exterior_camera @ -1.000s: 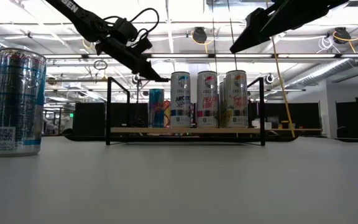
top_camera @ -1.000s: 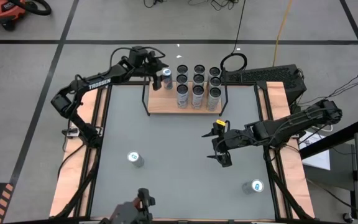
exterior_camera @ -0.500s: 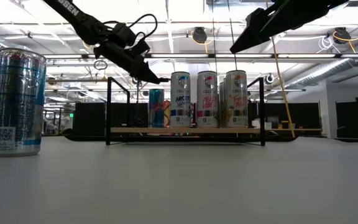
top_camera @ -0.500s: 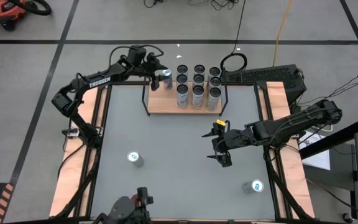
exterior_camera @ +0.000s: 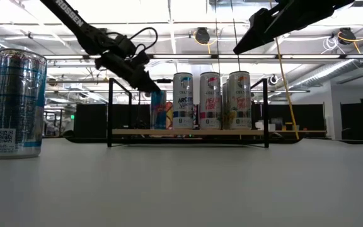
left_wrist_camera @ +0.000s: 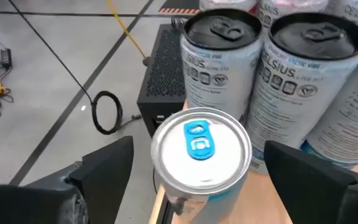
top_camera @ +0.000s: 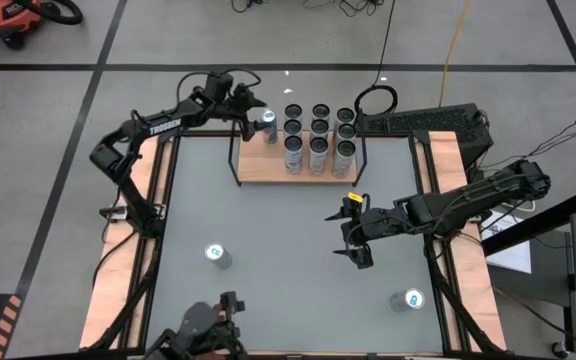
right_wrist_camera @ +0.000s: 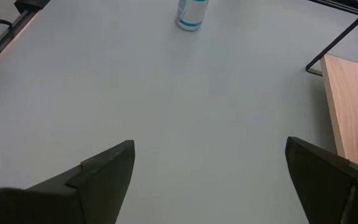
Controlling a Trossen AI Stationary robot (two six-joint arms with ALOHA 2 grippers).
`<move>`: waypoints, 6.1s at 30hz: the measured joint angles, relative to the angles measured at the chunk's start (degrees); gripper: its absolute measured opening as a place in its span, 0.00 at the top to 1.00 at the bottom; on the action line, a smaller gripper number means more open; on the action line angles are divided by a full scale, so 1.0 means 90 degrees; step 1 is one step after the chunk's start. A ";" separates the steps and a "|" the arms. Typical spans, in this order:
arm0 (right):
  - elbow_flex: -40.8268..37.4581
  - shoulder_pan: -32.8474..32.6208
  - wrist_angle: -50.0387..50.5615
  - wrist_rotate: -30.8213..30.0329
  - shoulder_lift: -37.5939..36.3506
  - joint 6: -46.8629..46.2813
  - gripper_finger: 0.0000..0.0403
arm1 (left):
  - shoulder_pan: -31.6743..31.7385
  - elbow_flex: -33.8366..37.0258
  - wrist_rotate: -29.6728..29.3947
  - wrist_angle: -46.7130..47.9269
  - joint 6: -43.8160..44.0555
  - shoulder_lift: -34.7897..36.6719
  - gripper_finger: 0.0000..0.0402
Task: Place canned beverage on shelf
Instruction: Put the middle blue soda can on the shelf, then put the bottom blue soda can on the shelf aligned with the blue soda can
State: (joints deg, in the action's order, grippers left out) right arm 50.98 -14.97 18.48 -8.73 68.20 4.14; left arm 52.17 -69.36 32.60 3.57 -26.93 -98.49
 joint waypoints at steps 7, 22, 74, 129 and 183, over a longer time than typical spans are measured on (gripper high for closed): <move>0.0000 -0.0001 0.0028 0.0002 0.0000 0.0002 0.13 | -0.0003 0.0000 -0.0132 -0.0013 -0.0094 -0.0159 0.11; 0.0000 -0.0001 0.0032 0.0002 0.0000 0.0005 0.13 | -0.0051 0.0000 0.0021 0.0017 -0.0225 -0.0159 0.30; 0.0000 0.0000 0.0129 0.0005 0.0000 -0.0052 0.13 | 0.0035 0.0005 -0.0187 0.0514 -0.0599 -0.0051 0.27; 0.1829 -0.2591 0.3361 0.0316 0.0317 -0.4273 0.13 | -0.5213 0.1177 -0.3065 0.0705 0.3051 0.2908 0.27; 0.1897 -0.4618 0.5309 0.1319 0.1851 -0.6713 0.42 | -0.7319 0.2123 -0.4843 -0.2904 0.3967 0.0928 0.27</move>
State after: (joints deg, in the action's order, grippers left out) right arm 68.05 -56.53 66.26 3.14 84.86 -56.27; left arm -13.69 -50.26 -10.98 -22.56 8.78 -90.13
